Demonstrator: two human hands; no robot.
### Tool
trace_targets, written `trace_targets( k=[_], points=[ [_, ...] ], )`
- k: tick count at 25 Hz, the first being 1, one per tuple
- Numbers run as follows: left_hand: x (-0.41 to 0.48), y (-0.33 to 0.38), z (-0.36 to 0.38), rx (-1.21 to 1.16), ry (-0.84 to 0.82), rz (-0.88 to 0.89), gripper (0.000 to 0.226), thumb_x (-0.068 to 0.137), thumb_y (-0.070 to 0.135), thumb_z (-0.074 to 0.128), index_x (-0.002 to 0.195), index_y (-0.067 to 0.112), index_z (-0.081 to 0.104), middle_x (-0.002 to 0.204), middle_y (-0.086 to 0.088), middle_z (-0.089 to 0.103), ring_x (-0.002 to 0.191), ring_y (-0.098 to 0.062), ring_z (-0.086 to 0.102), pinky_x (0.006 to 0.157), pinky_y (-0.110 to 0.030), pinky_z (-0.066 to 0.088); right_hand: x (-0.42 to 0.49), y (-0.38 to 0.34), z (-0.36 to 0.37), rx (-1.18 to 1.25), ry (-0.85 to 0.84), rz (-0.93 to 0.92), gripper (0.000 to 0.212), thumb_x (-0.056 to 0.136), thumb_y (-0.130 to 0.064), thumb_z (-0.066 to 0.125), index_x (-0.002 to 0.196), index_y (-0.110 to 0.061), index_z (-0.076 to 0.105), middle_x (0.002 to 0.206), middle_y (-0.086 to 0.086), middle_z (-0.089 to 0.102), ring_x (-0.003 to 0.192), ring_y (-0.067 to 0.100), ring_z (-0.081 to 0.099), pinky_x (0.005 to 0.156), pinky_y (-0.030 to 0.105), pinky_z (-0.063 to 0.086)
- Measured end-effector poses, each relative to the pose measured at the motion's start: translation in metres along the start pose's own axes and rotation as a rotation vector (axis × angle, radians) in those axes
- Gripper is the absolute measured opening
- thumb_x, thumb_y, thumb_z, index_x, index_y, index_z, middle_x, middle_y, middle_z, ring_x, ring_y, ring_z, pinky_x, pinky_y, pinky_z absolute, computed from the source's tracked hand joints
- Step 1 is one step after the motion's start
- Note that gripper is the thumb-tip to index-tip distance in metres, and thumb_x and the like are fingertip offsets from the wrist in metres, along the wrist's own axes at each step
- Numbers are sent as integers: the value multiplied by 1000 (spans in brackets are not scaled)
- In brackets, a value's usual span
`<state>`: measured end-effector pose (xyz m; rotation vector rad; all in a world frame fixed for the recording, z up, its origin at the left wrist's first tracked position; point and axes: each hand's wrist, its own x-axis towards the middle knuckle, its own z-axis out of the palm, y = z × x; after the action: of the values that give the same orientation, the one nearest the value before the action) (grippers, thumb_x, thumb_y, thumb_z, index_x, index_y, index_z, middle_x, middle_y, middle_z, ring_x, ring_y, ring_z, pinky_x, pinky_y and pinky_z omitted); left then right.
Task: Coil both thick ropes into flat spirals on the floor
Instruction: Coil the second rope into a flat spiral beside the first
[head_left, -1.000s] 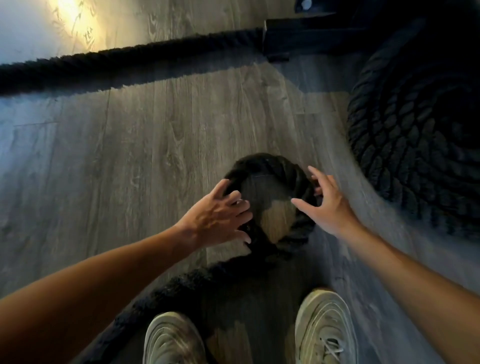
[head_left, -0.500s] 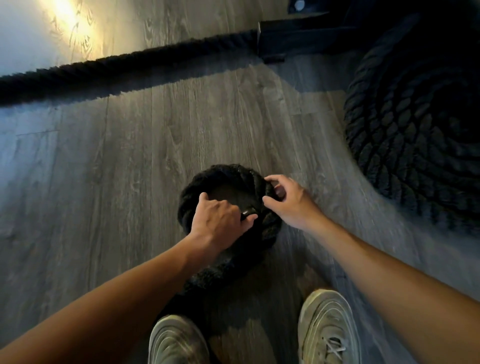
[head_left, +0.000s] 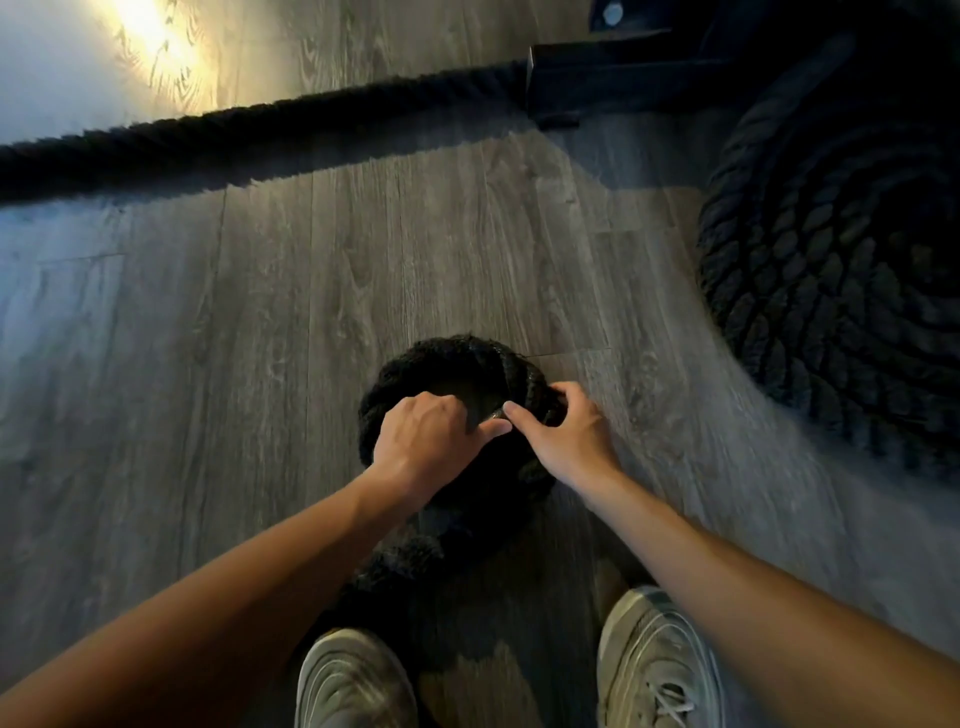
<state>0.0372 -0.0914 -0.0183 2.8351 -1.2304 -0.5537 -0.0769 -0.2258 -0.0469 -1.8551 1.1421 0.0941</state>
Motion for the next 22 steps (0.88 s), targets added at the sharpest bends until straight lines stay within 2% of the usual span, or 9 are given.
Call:
trace_targets(
  k=[3, 6, 9, 11, 13, 14, 16, 19, 22],
  points=[
    [-5, -21, 5, -70, -42, 127, 64, 88, 74, 50, 62, 18, 62, 68, 0, 67, 77, -26, 69, 63, -34, 45, 9, -1, -8, -35, -28, 4, 70, 69, -68, 72, 121, -24, 55, 116, 0, 62, 108, 20, 59, 87, 36, 52],
    [-14, -59, -2, -67, -83, 475, 47, 76, 74, 57, 101, 36, 68, 95, 14, 70, 104, -15, 64, 88, -37, 45, 10, -2, -9, -52, -27, -13, 69, 69, -68, 72, 117, -23, 55, 114, 0, 62, 105, 20, 59, 84, 38, 53],
    [-7, -108, -18, 235, -133, 841, 71, 79, 66, 58, 146, 51, 40, 123, 12, 66, 129, -20, 49, 107, -47, 38, 9, -1, -5, -97, -11, -54, 68, 72, -68, 68, 119, -21, 53, 115, 1, 61, 105, 22, 59, 84, 38, 52],
    [11, -131, -25, 467, -81, 987, 92, 83, 52, 69, 158, 50, 15, 127, 10, 64, 134, -22, 48, 110, -53, 34, 9, -1, -6, -99, -13, -57, 68, 74, -67, 67, 121, -20, 51, 117, 2, 60, 107, 22, 57, 85, 38, 51],
    [25, -140, -21, 525, -5, 1060, 103, 85, 38, 75, 160, 42, 5, 124, 6, 65, 130, -20, 51, 108, -53, 35, 9, -3, -8, -77, -30, -46, 67, 74, -66, 68, 120, -21, 51, 116, 1, 60, 107, 22, 57, 84, 36, 50],
    [27, -142, -18, 531, 28, 1077, 102, 86, 35, 74, 161, 37, 5, 124, 4, 65, 129, -19, 51, 107, -52, 36, 9, -3, -9, -80, -39, -42, 67, 73, -68, 68, 119, -22, 51, 115, 0, 60, 106, 21, 58, 84, 36, 51],
    [21, -144, -9, 522, 107, 1050, 89, 86, 33, 73, 160, 30, 23, 129, 1, 63, 130, -18, 48, 102, -50, 38, 11, -3, -13, -148, -15, -65, 69, 70, -77, 61, 117, -28, 53, 110, -3, 63, 101, 21, 60, 83, 39, 53],
    [0, -120, 8, 384, 182, 876, 67, 88, 37, 72, 149, 26, 46, 126, 3, 65, 122, -18, 55, 92, -47, 43, 27, -11, -20, -216, 63, -67, 73, 69, -85, 48, 114, -28, 53, 108, 0, 64, 102, 24, 60, 84, 42, 53],
    [-11, -56, 27, 268, 266, 619, 59, 94, 57, 44, 140, 23, 57, 109, 5, 69, 102, -21, 60, 80, -42, 38, 50, -33, -33, -165, 62, 62, 93, 61, -89, 45, 127, -24, 46, 126, 8, 56, 119, 32, 53, 95, 51, 47]
  ],
)
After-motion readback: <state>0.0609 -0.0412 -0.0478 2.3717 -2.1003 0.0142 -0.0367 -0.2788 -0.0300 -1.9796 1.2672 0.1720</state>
